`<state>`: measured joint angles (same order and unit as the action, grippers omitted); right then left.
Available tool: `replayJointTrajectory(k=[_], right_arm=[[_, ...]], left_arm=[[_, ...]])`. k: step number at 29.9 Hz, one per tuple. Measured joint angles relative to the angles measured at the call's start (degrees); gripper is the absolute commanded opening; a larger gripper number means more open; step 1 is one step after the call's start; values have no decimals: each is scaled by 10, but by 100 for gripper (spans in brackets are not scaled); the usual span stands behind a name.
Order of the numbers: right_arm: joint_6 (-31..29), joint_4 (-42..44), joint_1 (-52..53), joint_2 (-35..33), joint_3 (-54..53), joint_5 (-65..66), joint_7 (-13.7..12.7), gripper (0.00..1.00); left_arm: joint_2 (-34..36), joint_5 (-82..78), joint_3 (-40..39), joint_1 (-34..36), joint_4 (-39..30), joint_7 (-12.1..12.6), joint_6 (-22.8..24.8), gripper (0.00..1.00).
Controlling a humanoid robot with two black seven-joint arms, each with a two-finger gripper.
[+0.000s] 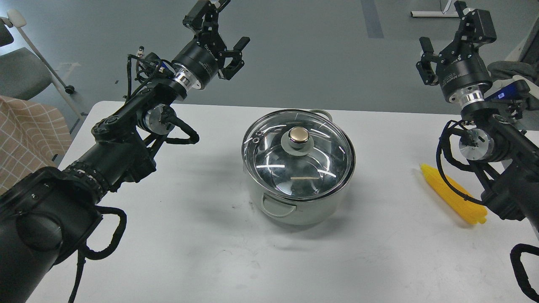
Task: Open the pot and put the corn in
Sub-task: 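Raise the left arm and swing the left gripper above the pot lid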
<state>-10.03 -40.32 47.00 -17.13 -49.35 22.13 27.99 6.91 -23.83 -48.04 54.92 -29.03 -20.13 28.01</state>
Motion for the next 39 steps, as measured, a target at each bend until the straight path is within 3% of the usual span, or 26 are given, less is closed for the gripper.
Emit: replayJointTrajectory(k=[21, 39], right_arm=[[5, -22, -3, -23, -3, -1, 0, 99], [-3, -6, 5, -24, 6, -6, 0, 99]], left_arm=[[16, -1, -3, 0, -38, -1, 0, 98], [50, 6, -9, 1, -10, -3, -16, 98]])
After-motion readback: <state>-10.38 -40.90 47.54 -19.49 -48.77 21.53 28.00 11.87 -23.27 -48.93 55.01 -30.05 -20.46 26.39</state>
